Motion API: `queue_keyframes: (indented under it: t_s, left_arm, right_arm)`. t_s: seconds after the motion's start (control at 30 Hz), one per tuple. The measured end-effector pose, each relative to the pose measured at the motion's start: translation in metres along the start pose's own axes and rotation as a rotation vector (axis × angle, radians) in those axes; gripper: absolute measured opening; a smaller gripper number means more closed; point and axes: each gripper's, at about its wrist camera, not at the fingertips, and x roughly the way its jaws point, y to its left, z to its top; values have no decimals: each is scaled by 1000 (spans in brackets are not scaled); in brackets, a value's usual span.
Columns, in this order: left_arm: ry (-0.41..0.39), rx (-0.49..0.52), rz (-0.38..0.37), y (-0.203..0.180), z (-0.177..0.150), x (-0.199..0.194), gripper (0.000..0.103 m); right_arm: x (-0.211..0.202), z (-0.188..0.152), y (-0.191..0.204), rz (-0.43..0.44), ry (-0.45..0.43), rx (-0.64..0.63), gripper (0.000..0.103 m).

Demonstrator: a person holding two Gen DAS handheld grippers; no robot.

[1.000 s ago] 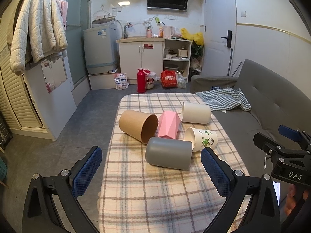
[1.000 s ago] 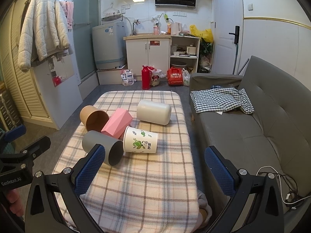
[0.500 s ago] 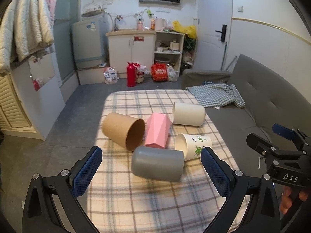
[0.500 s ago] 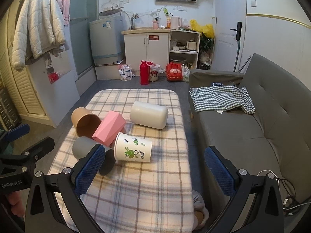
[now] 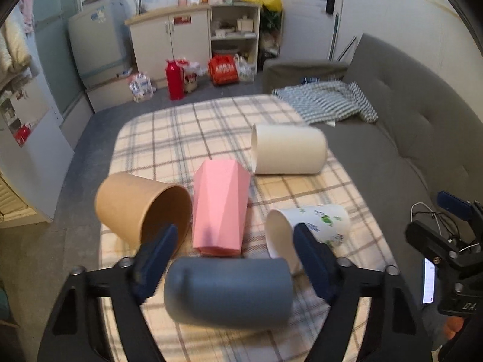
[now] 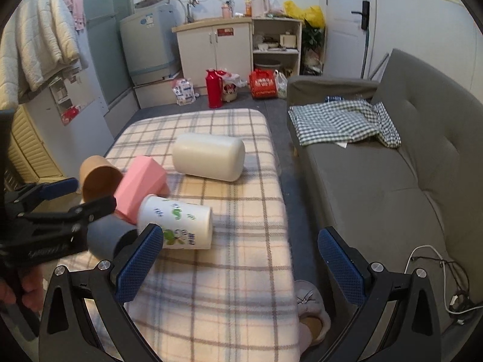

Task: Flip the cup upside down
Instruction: 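Move the left gripper toward the pink hexagonal cup lying on its side, then close the left gripper around the pink hexagonal cup's body, then lift the pink cup off the bed with the left gripper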

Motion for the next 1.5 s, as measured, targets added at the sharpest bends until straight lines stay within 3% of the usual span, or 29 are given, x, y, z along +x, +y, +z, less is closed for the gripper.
queue_keyframes:
  t_s: [0.1, 0.33, 0.7, 0.97, 1.03, 1.5]
  left_arm:
    - [36, -7, -28, 3, 5, 15, 64]
    - [114, 34, -32, 0, 11, 49, 64]
    - [181, 91, 62, 3, 21, 76, 64]
    - [195, 116, 75, -1, 33, 86, 64]
    - [198, 130, 72, -2, 34, 86, 60]
    - [145, 122, 50, -2, 25, 51, 58]
  right_arm:
    - [11, 1, -7, -8, 13, 20, 103]
    - [33, 2, -28, -42, 33, 69, 103]
    - [40, 7, -26, -27, 36, 70, 103]
    - [41, 4, -20, -7, 45, 68, 103]
    - [42, 3, -19, -3, 48, 68, 103]
    - [38, 2, -16, 12, 47, 79, 103]
